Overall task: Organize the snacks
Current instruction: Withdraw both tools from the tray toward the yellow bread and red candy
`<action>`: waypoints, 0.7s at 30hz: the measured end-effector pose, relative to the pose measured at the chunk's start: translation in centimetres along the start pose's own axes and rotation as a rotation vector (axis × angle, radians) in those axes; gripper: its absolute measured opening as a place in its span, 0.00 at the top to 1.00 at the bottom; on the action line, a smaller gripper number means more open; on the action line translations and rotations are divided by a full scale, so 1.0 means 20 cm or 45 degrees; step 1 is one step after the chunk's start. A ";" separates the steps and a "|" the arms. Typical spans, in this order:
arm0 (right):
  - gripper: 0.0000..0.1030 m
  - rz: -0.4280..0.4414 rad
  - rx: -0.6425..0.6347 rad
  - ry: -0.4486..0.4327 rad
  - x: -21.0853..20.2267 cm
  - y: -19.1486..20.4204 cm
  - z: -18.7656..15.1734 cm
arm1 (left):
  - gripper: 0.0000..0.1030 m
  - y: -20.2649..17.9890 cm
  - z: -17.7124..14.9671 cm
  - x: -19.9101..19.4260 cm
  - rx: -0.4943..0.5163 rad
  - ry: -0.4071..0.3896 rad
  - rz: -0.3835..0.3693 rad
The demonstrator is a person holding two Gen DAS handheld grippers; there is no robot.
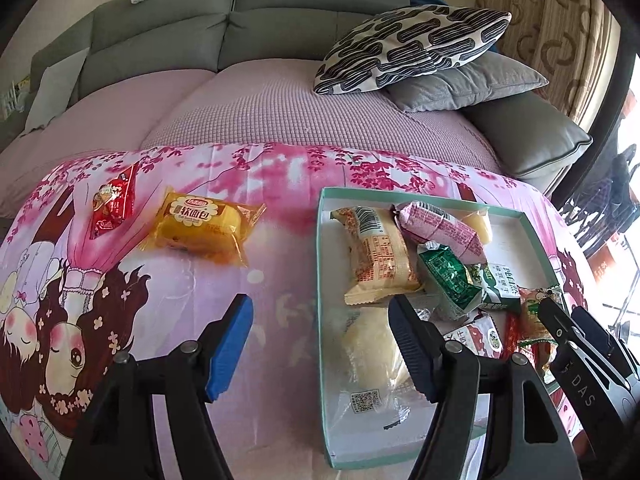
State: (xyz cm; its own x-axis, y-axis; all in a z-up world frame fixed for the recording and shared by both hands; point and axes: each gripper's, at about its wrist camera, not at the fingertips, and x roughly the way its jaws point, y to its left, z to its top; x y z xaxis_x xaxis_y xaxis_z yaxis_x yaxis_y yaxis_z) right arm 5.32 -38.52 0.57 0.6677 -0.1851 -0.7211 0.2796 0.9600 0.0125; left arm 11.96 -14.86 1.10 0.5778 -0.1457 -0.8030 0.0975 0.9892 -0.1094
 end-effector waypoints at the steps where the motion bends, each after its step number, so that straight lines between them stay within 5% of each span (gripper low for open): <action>1: 0.42 0.001 -0.004 0.001 0.00 0.00 0.00 | 0.31 0.01 0.00 0.00 -0.009 0.001 0.004; 12: 0.42 0.001 -0.033 0.002 -0.01 0.03 0.00 | 0.30 0.08 0.00 -0.01 -0.056 -0.011 0.021; 14: 0.32 0.001 -0.029 -0.005 -0.01 0.03 0.00 | 0.16 0.09 0.00 -0.01 -0.067 -0.023 0.036; 15: 0.19 0.003 -0.023 -0.011 -0.01 0.03 0.00 | 0.07 0.09 0.00 -0.01 -0.071 -0.037 0.050; 17: 0.02 0.010 -0.017 -0.026 -0.02 0.02 0.00 | 0.06 0.11 0.00 -0.02 -0.082 -0.074 0.083; 21: 0.00 0.011 -0.033 -0.035 -0.02 0.03 0.00 | 0.02 0.14 0.00 -0.03 -0.120 -0.096 0.116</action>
State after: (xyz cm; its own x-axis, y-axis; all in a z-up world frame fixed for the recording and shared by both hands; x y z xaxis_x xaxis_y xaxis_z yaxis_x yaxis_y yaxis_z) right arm 5.31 -37.93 0.88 0.6887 -0.1820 -0.7018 0.2557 0.9668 0.0002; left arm 11.98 -11.97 1.23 0.6406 -0.0527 -0.7661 -0.0323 0.9949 -0.0955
